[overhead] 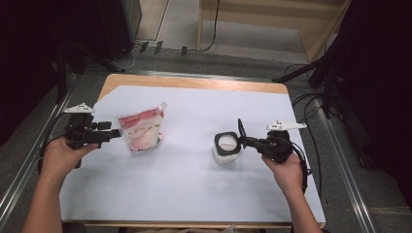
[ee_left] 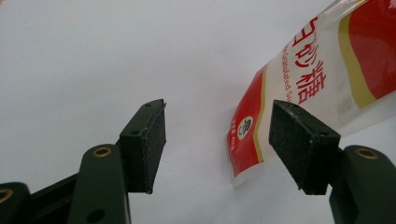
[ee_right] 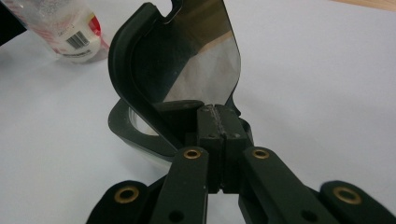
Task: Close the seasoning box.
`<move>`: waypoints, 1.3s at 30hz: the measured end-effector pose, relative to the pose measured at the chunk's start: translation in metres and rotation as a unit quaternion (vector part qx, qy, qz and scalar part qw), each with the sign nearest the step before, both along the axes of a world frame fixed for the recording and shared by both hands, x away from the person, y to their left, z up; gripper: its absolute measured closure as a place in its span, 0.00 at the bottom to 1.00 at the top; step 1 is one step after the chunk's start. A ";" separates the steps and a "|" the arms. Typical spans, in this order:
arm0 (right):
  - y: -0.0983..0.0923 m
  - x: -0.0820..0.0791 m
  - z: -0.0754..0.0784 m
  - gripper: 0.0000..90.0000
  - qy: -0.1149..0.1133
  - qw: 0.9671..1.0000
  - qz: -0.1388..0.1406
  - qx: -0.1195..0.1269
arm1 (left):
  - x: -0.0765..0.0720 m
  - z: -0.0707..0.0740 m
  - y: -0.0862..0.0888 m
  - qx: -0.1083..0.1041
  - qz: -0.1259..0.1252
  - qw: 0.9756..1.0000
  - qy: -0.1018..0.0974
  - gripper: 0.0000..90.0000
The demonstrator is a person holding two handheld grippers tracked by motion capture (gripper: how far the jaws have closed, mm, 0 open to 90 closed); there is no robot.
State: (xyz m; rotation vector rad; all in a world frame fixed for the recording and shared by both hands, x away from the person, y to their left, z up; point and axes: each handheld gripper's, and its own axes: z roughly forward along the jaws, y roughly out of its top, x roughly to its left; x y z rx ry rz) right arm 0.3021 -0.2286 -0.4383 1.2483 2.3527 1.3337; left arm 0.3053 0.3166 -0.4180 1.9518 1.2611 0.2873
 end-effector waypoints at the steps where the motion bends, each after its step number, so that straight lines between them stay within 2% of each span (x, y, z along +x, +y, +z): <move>1: 0.000 0.000 0.000 1.00 -0.002 1.000 0.000 0.000 | 0.000 0.000 0.000 -0.001 0.000 1.000 0.000 0.42; 9: 0.002 -0.003 0.003 1.00 -0.008 1.000 0.000 0.016 | 0.001 0.000 0.000 -0.007 0.000 1.000 -0.002 0.42; 15: 0.004 -0.004 0.003 1.00 -0.008 1.000 0.004 0.021 | 0.003 -0.001 -0.001 -0.004 -0.004 1.000 0.006 0.41; 33: 0.021 -0.005 -0.003 0.97 0.003 0.999 0.035 0.003 | 0.003 -0.002 -0.001 -0.004 -0.006 1.000 0.009 0.41; 37: 0.024 -0.006 -0.003 0.94 0.002 0.999 0.039 0.002 | 0.003 -0.002 -0.001 -0.004 -0.003 1.000 0.009 0.41; 39: 0.025 -0.008 -0.001 0.89 -0.003 0.999 0.042 0.005 | 0.003 -0.003 -0.001 -0.003 -0.006 1.000 0.010 0.41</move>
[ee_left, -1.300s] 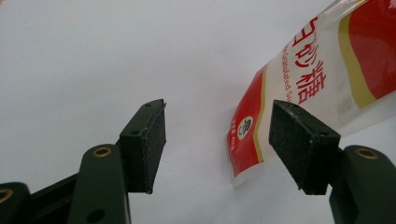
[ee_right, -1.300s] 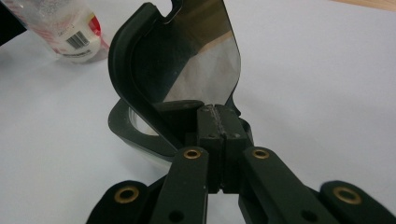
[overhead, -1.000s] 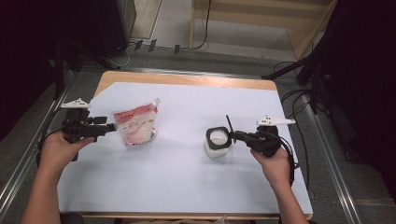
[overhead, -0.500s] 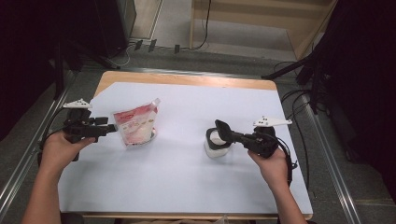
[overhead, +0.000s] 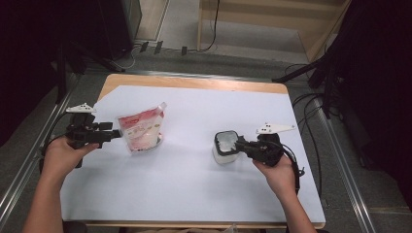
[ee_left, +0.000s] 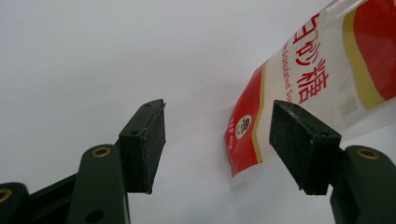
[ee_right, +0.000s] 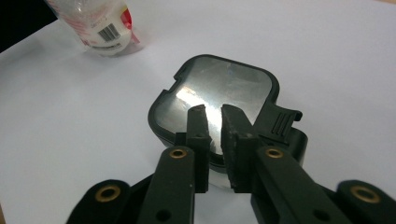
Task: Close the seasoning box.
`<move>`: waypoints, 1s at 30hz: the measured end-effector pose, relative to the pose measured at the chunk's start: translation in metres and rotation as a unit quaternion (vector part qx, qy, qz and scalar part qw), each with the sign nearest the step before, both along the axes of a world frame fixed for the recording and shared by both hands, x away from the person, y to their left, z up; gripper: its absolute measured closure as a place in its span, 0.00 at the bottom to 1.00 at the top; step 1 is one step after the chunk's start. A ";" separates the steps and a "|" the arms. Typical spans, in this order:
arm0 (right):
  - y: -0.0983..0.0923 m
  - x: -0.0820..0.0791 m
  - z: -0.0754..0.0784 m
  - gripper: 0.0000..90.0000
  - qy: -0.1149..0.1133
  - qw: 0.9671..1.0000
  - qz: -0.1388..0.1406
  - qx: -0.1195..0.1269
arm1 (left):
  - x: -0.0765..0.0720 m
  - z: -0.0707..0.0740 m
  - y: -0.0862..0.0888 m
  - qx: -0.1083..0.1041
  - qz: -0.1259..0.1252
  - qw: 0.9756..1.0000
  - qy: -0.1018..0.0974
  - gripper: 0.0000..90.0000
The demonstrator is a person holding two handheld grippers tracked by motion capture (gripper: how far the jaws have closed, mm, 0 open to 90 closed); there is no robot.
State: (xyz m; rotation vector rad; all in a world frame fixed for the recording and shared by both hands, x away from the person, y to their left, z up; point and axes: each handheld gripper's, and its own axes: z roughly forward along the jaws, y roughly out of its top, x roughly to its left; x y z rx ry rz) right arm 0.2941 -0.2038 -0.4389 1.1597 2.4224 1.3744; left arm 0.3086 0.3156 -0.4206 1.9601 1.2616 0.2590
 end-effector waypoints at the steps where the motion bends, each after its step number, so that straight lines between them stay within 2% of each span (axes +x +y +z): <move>1: 0.000 0.000 0.000 0.89 0.000 1.000 0.000 0.000 | 0.000 0.000 0.000 0.001 0.000 1.000 0.000 0.41; 6: -0.001 -0.002 0.001 0.79 -0.006 1.000 0.000 0.001 | -0.001 0.000 0.000 0.000 0.001 1.000 0.002 0.41; 10: -0.008 0.000 0.000 0.70 -0.015 1.000 -0.014 0.005 | 0.000 0.000 0.001 -0.001 0.000 1.000 0.001 0.41; 18: -0.025 0.002 -0.001 0.58 -0.029 0.999 -0.039 0.008 | 0.000 -0.001 0.001 0.001 0.000 1.000 0.004 0.41; 25: -0.039 0.003 -0.003 0.55 -0.038 0.998 -0.054 0.008 | 0.000 -0.002 0.000 0.003 0.001 1.000 0.006 0.41; 26: -0.043 0.003 -0.005 0.54 -0.051 0.997 -0.056 0.006 | 0.000 -0.002 0.000 0.004 0.000 1.000 0.006 0.41; 28: -0.045 0.004 -0.006 0.53 -0.057 0.997 -0.054 0.005 | 0.001 -0.003 0.000 0.003 0.001 1.000 0.007 0.41; 30: -0.048 0.005 -0.008 0.52 -0.054 0.997 -0.061 0.003 | 0.000 -0.004 0.000 0.003 0.000 1.000 0.008 0.41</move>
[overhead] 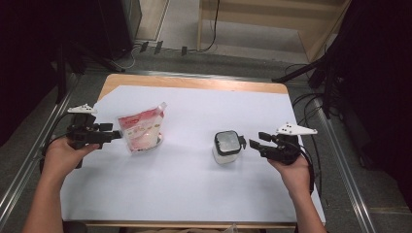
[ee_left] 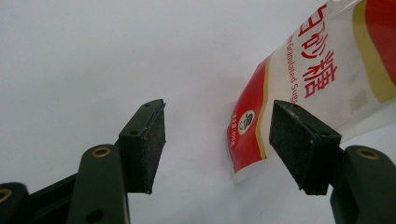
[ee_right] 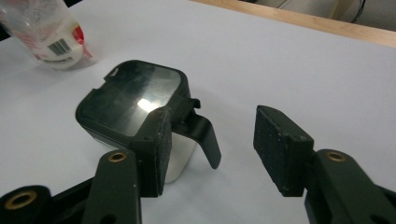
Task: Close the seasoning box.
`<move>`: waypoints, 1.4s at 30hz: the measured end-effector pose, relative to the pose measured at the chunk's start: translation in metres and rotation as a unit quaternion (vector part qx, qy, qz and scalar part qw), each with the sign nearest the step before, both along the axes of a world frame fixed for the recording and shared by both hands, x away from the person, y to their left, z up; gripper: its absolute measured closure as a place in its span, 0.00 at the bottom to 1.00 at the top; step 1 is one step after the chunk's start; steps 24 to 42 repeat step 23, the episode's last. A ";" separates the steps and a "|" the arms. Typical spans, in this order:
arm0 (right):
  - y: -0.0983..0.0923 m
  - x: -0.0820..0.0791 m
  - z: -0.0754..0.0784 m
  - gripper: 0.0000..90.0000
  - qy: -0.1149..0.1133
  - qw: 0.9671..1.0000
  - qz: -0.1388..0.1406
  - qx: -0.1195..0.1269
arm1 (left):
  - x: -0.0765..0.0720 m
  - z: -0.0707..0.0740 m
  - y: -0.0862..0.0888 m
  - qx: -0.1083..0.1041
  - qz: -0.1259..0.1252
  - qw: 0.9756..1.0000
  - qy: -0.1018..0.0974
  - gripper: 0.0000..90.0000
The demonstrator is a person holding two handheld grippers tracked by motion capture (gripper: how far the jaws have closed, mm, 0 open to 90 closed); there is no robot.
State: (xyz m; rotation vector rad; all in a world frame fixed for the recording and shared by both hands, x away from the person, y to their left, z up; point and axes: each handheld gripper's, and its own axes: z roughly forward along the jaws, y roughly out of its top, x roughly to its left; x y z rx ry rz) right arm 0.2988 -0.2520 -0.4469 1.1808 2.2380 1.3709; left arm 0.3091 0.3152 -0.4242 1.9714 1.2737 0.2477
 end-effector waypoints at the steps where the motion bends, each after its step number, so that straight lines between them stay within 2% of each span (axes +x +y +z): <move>1: -0.001 0.001 -0.001 0.51 -0.001 1.000 -0.004 -0.002 | 0.000 0.000 0.000 0.001 -0.001 1.000 0.000 0.41; 3: -0.005 0.002 -0.003 0.51 0.003 1.000 -0.010 -0.005 | 0.000 0.000 0.000 0.003 0.001 1.000 0.000 0.41; 4: -0.008 0.002 -0.004 0.49 0.007 1.000 -0.015 0.002 | 0.000 -0.001 0.000 0.003 0.001 1.000 -0.001 0.41; 9: -0.013 0.004 -0.008 0.44 0.007 0.999 -0.032 0.003 | 0.000 -0.001 0.001 0.001 -0.001 1.000 -0.001 0.41; 12: -0.016 0.006 -0.010 0.43 0.013 0.999 -0.040 0.009 | 0.000 0.000 0.002 -0.008 -0.003 1.000 0.000 0.41; 14: -0.018 0.007 -0.012 0.40 0.013 0.999 -0.043 0.006 | -0.001 0.001 0.003 -0.013 -0.001 1.000 -0.004 0.41; 18: -0.019 0.009 -0.016 0.37 0.013 0.999 -0.053 -0.001 | -0.001 0.000 0.004 -0.009 0.002 1.000 -0.004 0.41; 22: -0.021 0.010 -0.018 0.35 0.009 0.998 -0.056 -0.007 | -0.001 0.000 0.006 -0.011 0.005 1.000 -0.003 0.40; 42: -0.021 0.010 -0.018 0.35 0.009 0.998 -0.056 -0.007 | -0.001 -0.001 0.006 -0.012 0.006 1.000 -0.002 0.40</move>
